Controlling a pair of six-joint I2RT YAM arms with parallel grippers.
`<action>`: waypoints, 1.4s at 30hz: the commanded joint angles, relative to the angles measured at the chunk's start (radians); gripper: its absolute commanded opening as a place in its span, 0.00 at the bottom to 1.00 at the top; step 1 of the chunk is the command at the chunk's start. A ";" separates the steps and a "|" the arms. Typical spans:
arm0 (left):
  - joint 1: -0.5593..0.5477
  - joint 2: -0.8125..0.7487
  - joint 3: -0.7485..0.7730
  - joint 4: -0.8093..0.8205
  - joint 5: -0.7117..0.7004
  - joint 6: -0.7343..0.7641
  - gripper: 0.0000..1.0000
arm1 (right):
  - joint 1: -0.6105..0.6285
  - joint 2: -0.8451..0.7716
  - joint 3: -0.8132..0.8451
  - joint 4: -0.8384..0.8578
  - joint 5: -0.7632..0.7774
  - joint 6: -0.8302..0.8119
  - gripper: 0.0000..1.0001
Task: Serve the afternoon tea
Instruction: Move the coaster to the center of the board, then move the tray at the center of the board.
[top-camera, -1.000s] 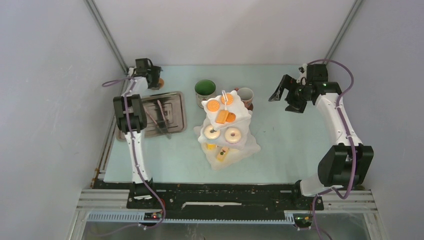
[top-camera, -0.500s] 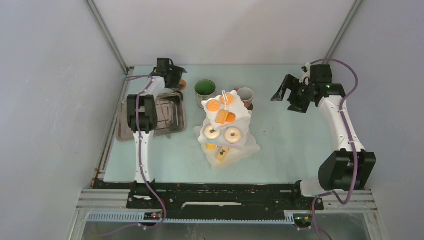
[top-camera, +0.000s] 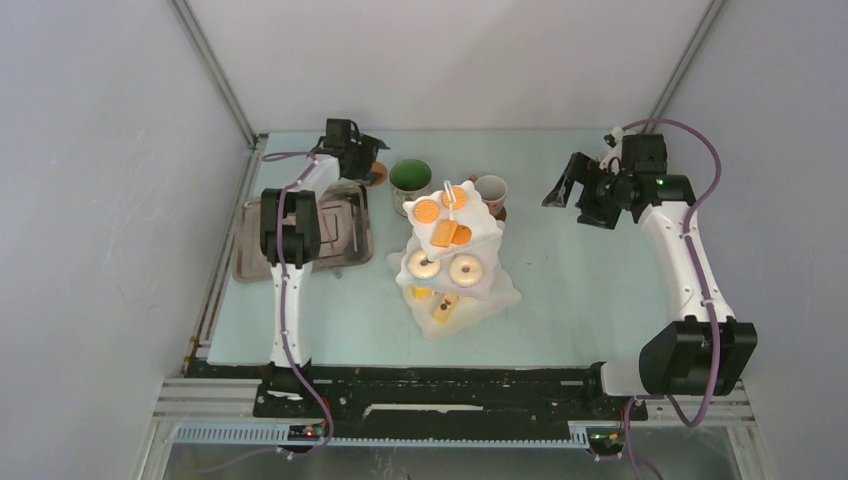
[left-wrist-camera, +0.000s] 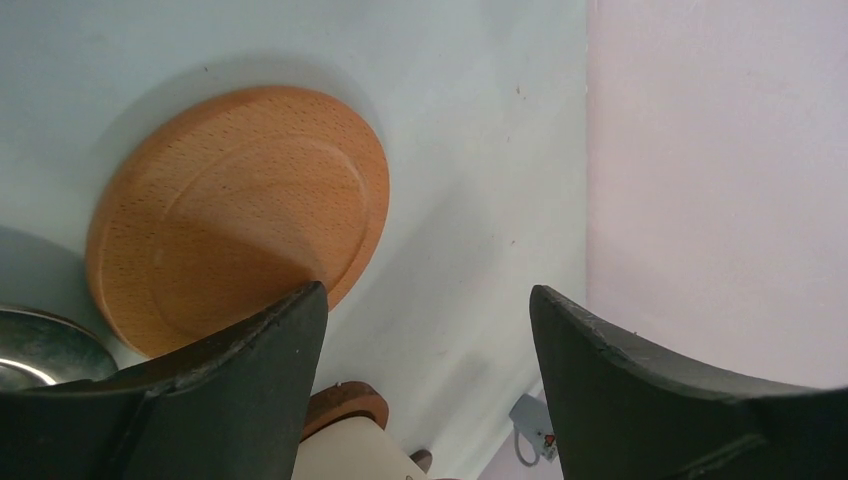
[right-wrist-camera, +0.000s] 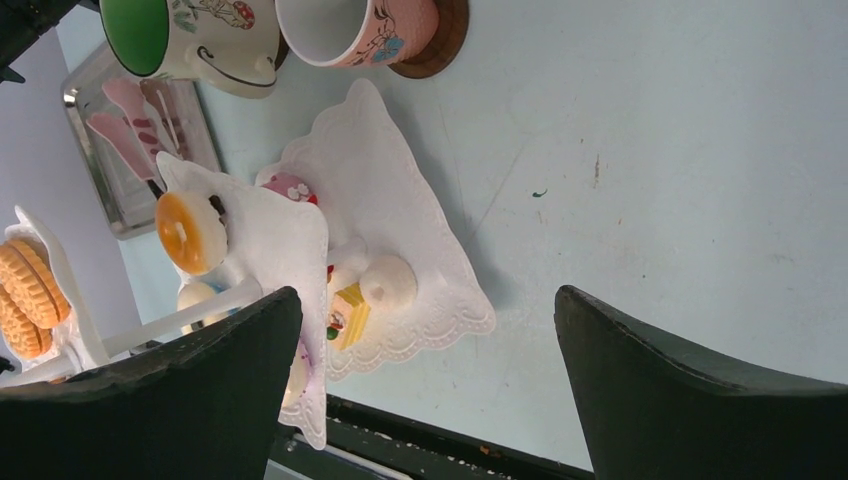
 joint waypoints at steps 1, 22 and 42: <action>-0.023 -0.022 -0.017 -0.099 0.034 0.040 0.85 | 0.003 -0.039 -0.005 0.003 0.023 -0.016 1.00; 0.023 -0.130 0.205 -0.297 -0.037 0.393 0.89 | 0.007 0.030 0.093 -0.084 0.143 0.002 1.00; -0.079 -0.322 -0.134 -0.503 -0.260 0.971 0.84 | 0.005 0.171 0.306 -0.130 0.112 -0.019 1.00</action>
